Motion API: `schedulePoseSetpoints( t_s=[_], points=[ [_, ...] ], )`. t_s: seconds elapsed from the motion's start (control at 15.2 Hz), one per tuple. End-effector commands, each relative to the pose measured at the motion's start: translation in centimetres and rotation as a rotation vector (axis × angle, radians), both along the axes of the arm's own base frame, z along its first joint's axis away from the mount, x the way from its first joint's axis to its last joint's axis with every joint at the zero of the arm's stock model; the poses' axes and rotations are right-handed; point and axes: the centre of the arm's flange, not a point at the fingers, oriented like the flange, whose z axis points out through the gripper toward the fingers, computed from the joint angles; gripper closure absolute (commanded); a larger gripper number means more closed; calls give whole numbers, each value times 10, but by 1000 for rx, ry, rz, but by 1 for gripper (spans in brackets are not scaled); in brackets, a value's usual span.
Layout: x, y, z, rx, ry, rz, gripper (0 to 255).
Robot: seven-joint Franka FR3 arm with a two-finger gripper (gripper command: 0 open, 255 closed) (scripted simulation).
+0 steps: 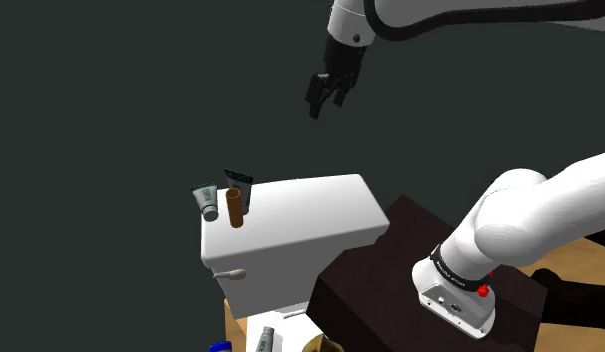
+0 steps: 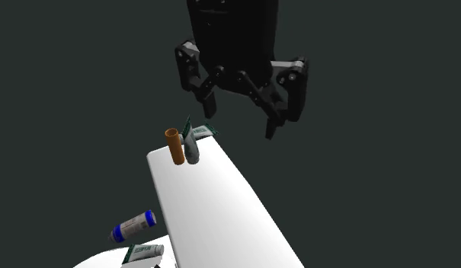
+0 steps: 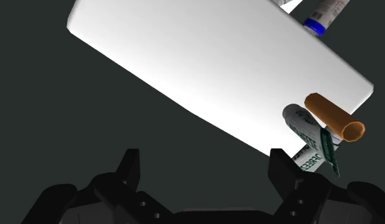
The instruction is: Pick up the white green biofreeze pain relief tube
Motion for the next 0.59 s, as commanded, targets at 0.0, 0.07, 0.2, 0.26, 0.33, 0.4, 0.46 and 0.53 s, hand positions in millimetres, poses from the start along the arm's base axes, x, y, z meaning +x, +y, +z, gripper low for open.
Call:
schedulePoseSetpoints(
  t_s=[0.0,0.07,0.2,0.26,0.33,0.4,0.46,0.53],
  points=[
    [12,22,-11,-5,9,13,0],
    [19,33,-17,-8,13,20,0],
    [32,54,-28,-15,21,33,0],
    [38,64,-34,-18,26,39,0],
    [45,75,-40,-21,30,46,0],
    [51,86,-45,-24,34,52,0],
    [57,96,-51,-27,38,59,0],
    [64,107,-57,-30,43,65,0]
  ],
)
